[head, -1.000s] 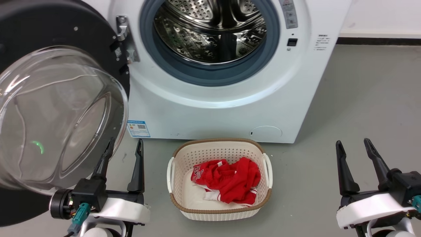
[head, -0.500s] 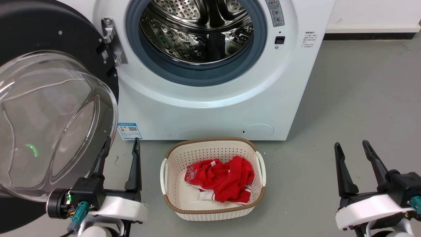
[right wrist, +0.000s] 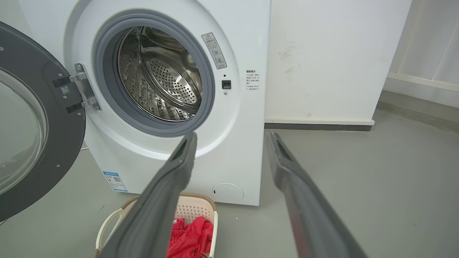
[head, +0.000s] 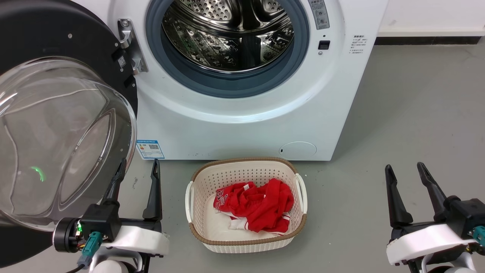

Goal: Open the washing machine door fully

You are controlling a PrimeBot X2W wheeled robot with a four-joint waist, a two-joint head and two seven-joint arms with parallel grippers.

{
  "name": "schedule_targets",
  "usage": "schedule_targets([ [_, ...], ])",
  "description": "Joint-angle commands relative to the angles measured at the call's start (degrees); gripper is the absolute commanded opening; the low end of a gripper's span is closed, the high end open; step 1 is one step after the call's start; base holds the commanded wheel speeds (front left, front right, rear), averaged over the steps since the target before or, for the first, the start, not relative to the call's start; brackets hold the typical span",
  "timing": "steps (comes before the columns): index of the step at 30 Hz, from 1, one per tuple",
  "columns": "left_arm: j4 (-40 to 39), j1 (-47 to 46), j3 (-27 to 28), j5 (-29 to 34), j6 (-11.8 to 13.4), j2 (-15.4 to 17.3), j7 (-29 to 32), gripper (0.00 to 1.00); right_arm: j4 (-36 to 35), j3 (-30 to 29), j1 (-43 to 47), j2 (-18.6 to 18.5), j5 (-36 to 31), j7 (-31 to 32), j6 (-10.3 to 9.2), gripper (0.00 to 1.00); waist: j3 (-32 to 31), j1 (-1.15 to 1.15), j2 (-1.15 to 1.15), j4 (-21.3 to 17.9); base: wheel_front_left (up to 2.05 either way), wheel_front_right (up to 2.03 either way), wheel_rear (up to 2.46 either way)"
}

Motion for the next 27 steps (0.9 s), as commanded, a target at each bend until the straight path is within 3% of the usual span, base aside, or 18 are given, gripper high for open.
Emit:
schedule_targets([
  [1, 0.1, -0.3, 0.0, -0.3, 0.2, 0.3, -0.3, 1.00, 0.0, 0.1, 0.0, 0.1, 0.4, -0.1, -0.04, 1.00, 0.0, 0.00, 0.00, 0.0, 0.00, 0.00, 0.00],
  [3, 0.1, -0.2, -0.1, -0.3, 0.1, 0.4, -0.4, 1.00, 0.0, 0.1, 0.0, 0.1, 0.4, -0.1, -0.04, 1.00, 0.0, 0.00, 0.00, -0.1, 0.00, 0.00, 0.00],
  [4, 0.2, 0.1, -0.1, -0.2, 0.0, 0.2, 0.0, 0.00, 0.2, 0.0, 0.0, 0.0, 0.0, 0.0, 0.00, 0.00, 0.0, 0.00, 0.00, -0.1, 0.00, 0.00, 0.00],
  [7, 1.7, 0.5, 0.0, -0.9, 0.0, -0.3, 0.4, 0.00, 1.5, 0.2, 0.5, 0.0, 0.7, 0.0, 0.00, 0.00, 0.0, 0.00, 0.00, -0.1, 0.00, 0.00, 0.00],
  [27, 3.8, -0.4, 2.5, -22.6, -1.8, -1.3, 5.8, 0.00, 5.8, 0.4, -1.7, -1.0, 24.2, 1.9, -0.01, 0.00, -0.4, 0.00, 0.00, -0.2, 0.00, 0.00, 0.00],
])
